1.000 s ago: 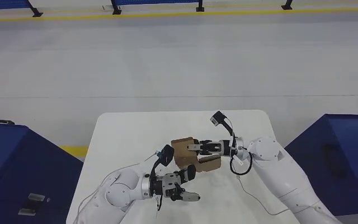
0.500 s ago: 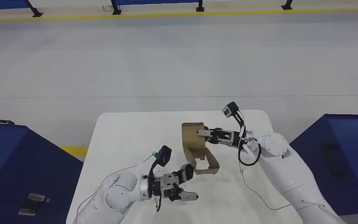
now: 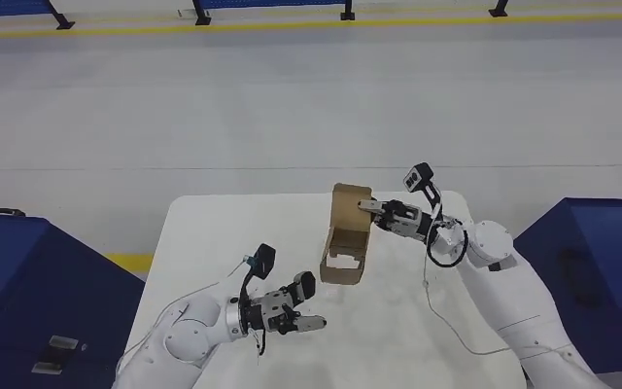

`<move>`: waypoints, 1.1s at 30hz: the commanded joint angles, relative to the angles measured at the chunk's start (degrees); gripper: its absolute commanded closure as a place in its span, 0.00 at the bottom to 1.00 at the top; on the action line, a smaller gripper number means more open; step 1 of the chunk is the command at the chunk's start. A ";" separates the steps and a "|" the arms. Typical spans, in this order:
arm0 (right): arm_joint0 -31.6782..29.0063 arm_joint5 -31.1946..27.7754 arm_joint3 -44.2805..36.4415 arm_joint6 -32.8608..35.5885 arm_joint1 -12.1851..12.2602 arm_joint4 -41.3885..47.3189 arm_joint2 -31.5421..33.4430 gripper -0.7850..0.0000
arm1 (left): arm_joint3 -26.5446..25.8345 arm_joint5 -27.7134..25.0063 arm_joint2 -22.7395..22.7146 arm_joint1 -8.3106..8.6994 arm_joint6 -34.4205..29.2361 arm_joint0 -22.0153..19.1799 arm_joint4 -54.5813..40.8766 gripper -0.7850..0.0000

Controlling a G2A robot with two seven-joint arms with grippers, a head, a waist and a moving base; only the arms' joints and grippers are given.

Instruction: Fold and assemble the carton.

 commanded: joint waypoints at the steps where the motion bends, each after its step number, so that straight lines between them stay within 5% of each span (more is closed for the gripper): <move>1: 0.62 5.17 1.82 1.25 -0.16 6.44 0.69 1.00 | -1.15 -0.70 -3.05 0.00 7.97 1.89 6.63 0.00; 6: 3.05 20.57 8.01 6.50 -0.70 21.24 1.56 1.00 | -7.41 1.25 -9.05 -0.89 33.22 6.36 33.71 0.00; 9: 4.95 28.82 11.87 7.01 -1.28 28.27 1.10 1.00 | -9.35 11.68 -7.54 -1.65 56.69 8.38 64.78 0.00; 10: 5.51 31.38 12.74 7.21 -1.48 29.69 0.57 1.00 | -8.92 13.31 -6.95 -1.70 59.30 8.67 67.88 0.00; 12: 6.34 37.17 14.29 7.02 -1.86 32.08 -0.79 1.00 | -8.92 13.31 -6.95 -1.70 59.30 8.67 67.88 0.00; 18: 6.34 37.17 14.29 7.02 -1.86 32.08 -0.79 1.00 | -8.92 13.31 -6.95 -1.70 59.30 8.67 67.88 0.00; 19: 6.34 37.17 14.29 7.02 -1.86 32.08 -0.79 1.00 | -12.41 14.65 -7.20 -1.40 59.12 7.19 76.73 0.00; 21: 5.68 36.81 13.55 5.35 -1.97 32.23 -0.94 1.00 | -14.36 24.43 -5.69 -1.15 60.92 9.26 92.76 0.00; 23: 4.99 37.39 12.31 3.62 -2.09 32.07 -1.44 1.00 | -15.18 32.71 -3.25 -1.40 62.82 11.30 98.65 0.00; 33: 3.87 37.96 11.38 0.28 -2.97 32.96 -3.38 1.00 | -12.87 52.65 4.71 -3.01 61.77 10.01 112.61 0.00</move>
